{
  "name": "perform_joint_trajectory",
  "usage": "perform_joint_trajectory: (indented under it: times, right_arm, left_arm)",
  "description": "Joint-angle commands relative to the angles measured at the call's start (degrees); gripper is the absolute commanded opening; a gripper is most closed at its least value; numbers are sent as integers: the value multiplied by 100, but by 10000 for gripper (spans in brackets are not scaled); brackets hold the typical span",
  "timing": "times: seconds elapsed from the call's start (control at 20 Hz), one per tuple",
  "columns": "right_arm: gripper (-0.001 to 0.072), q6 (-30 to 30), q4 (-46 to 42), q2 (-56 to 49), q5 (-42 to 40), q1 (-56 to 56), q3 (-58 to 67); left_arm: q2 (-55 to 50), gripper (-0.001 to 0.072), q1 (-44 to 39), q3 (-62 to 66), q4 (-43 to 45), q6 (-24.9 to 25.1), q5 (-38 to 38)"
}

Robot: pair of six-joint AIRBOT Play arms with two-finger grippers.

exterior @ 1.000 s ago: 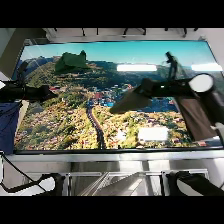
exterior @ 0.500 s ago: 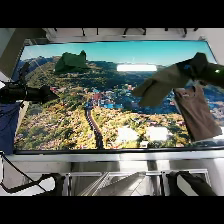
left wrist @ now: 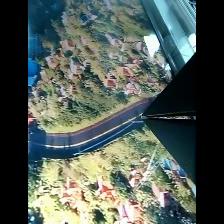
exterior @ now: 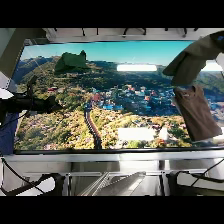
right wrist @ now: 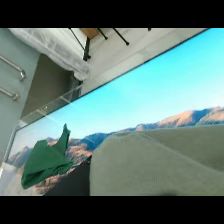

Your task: Fold the shirts.

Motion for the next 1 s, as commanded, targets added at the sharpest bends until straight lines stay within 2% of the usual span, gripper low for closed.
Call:
perform_joint_trajectory:
  times: [0.0, 0.45, 0.6, 0.75, 0.85, 0.95]
  right_arm:
    - [22, -129, 160, -1019, 160, -332, 1058]
    - [23, -133, -332, -1333, 804, -890, 1128]
    - [22, 31, -691, -1331, 1314, -1099, 1126]
    - [22, 326, -1038, -1314, 2199, -1357, 1126]
    - [22, 697, -1766, -1213, 2907, -1486, 1093]
    - [22, 1097, -3060, -929, 3458, -1488, 780]
  left_arm:
    - [13, 14, -4, -203, -17, 7, 120]
    - [15, 14, -2, -203, -46, -9, 120]
    - [15, 14, -2, -201, -44, -4, 116]
    - [15, 14, -2, -203, -42, 17, 136]
    - [15, 14, -2, -201, -44, 20, 210]
    - [15, 14, -2, -199, -46, 66, 372]
